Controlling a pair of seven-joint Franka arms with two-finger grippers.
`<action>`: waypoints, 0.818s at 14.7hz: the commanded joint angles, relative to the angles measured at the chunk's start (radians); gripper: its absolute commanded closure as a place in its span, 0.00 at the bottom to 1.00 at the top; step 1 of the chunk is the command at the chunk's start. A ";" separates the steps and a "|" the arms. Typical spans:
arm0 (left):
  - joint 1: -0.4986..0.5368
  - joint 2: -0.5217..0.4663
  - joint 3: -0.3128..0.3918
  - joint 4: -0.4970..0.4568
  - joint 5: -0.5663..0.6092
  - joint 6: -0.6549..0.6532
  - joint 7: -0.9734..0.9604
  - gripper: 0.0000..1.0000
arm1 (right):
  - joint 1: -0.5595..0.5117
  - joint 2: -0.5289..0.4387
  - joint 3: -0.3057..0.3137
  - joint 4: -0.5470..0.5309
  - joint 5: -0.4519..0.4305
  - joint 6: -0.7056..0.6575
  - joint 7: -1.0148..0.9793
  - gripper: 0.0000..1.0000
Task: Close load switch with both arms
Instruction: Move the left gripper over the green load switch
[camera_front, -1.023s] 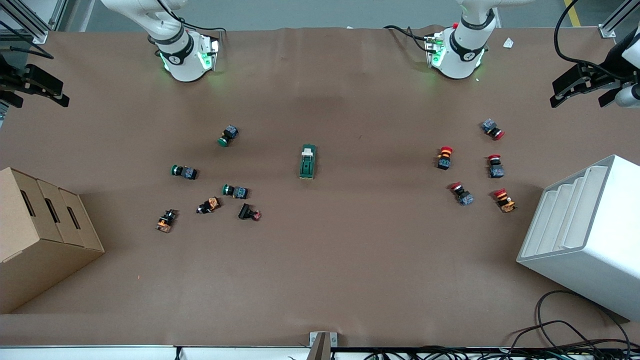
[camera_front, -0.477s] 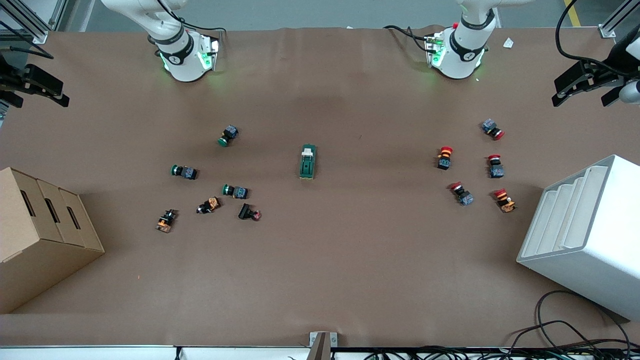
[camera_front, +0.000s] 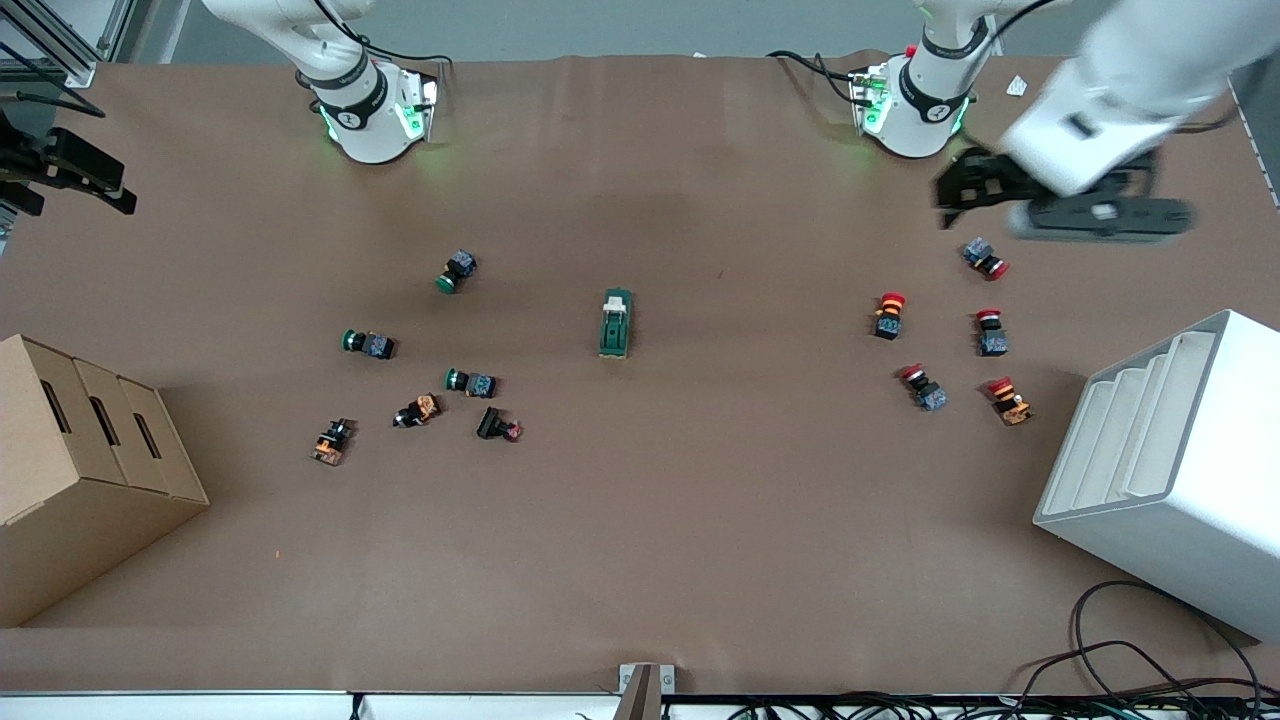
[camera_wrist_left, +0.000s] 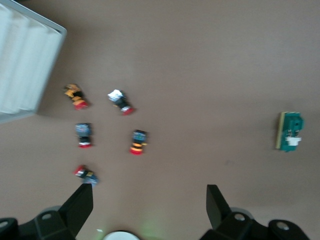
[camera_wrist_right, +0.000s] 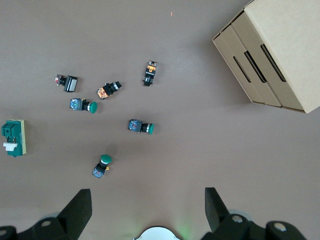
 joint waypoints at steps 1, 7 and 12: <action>0.000 0.064 -0.115 0.013 0.019 0.076 -0.177 0.00 | -0.003 0.006 0.000 0.019 0.001 -0.001 0.008 0.00; -0.215 0.210 -0.146 -0.060 0.118 0.309 -0.521 0.00 | -0.011 0.116 -0.007 0.019 -0.008 0.047 -0.006 0.00; -0.361 0.233 -0.146 -0.324 0.267 0.642 -0.794 0.00 | -0.029 0.176 -0.010 0.010 0.001 0.064 0.008 0.00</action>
